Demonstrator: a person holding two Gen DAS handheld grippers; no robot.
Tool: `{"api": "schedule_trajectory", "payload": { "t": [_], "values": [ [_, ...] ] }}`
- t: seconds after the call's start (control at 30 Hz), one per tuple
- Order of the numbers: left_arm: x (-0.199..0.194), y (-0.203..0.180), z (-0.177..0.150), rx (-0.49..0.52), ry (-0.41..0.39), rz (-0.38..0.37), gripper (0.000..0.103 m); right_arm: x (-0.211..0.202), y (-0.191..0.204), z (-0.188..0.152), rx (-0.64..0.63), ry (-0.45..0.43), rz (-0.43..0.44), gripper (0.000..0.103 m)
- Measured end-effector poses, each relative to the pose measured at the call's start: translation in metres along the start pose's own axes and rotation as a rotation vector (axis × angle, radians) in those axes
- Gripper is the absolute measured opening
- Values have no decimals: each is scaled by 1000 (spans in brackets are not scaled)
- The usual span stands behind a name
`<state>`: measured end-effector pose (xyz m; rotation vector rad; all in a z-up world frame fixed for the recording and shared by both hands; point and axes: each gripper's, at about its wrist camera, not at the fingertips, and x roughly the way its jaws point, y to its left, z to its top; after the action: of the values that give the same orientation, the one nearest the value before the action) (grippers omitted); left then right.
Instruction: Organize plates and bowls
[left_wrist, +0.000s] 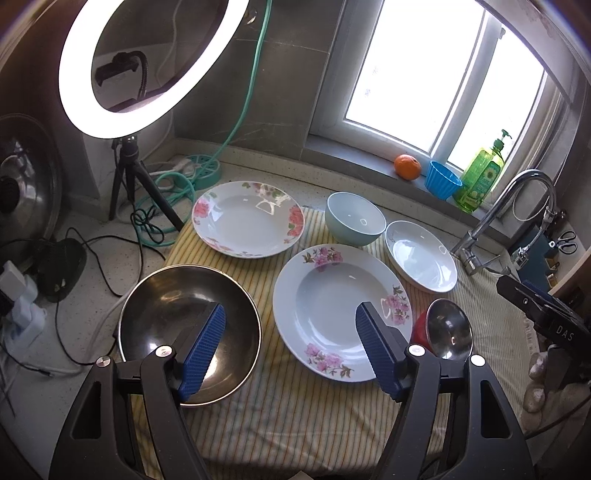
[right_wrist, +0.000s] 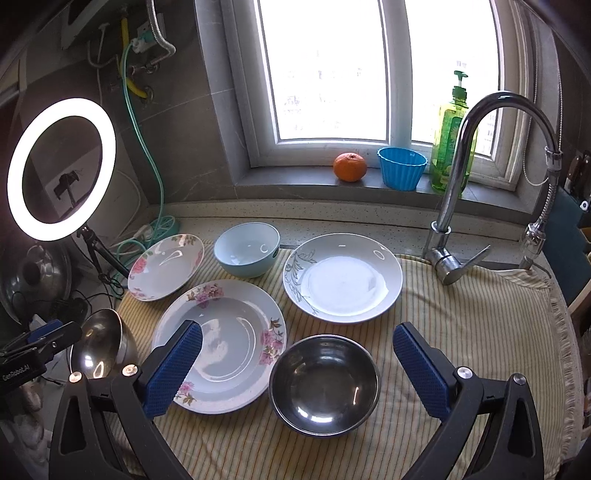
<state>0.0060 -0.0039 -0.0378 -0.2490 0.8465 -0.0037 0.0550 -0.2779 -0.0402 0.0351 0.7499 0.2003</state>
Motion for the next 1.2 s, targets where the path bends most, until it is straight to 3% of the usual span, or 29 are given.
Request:
{"api": "schedule_trajectory", "payload": {
  "t": [0.2,0.33,0.5,0.6,0.8,0.93,1.2],
  "values": [
    [-2,-1,-14,-85,9,5,65,27,5,17,-41,82,150,86],
    [0,-2,-26,-148,20,3,53,50,11,27,-92,152,216,74],
    [15,-4,-42,-235,82,-32,50,82,14,35,-126,255,291,63],
    [27,-8,-50,-265,130,-55,42,104,15,38,-119,316,340,59],
    [46,-22,-54,-269,176,-74,30,141,14,42,-106,401,351,50],
    [57,-19,-56,-303,199,-75,30,166,13,44,-75,470,353,40],
    [74,-11,-66,-356,235,-43,27,198,17,49,-100,532,335,38]
  ]
}}
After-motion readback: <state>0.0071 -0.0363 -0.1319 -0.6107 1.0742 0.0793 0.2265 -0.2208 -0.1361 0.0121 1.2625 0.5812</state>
